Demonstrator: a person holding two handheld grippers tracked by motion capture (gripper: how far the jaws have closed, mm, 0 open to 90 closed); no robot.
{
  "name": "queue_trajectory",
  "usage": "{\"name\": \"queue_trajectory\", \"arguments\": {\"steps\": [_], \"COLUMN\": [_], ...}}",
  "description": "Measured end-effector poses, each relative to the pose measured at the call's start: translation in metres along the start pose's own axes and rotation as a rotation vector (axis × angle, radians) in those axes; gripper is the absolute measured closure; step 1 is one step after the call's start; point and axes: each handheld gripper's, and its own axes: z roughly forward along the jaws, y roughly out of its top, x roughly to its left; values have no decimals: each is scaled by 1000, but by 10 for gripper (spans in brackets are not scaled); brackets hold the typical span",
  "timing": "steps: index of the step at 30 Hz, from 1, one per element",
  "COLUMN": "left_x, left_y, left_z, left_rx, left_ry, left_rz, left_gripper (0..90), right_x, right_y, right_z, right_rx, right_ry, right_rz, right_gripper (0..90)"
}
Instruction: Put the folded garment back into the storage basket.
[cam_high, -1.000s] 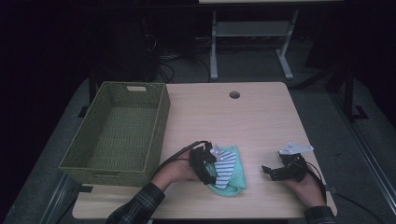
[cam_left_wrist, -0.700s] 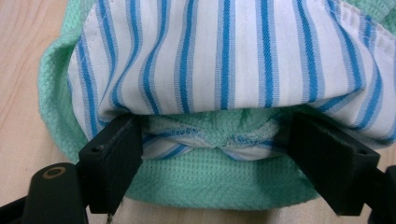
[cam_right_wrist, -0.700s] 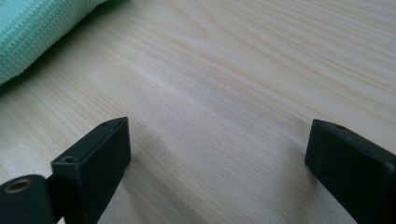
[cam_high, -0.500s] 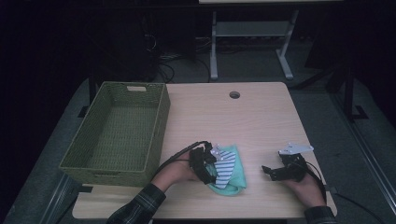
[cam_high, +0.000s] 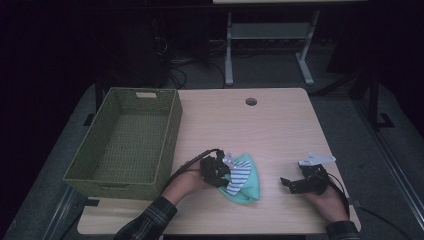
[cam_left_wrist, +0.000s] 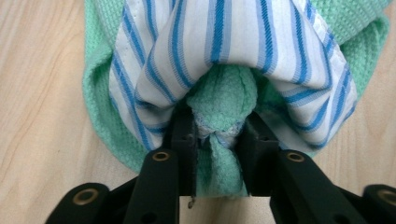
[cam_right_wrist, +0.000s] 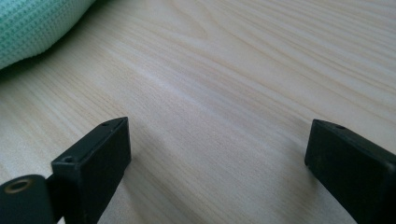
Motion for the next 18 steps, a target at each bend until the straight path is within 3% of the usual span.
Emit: {"name": "queue_trajectory", "arguments": {"steps": [7,13,18], "left_x": [-1,1,4], "left_y": [1,0,-1], "left_z": [0,0,-2], "left_rx": [-1,-13,-22], "left_ry": [16,3,-33], "left_rz": [-7,-27,-56], "left_gripper": [758,765,768], "right_x": [0,0,0], "right_y": [0,0,0], "right_z": [0,0,0], "right_rx": [0,0,0], "right_ry": [0,0,0], "right_rz": [0,0,-1], "right_gripper": [67,67,67]}}
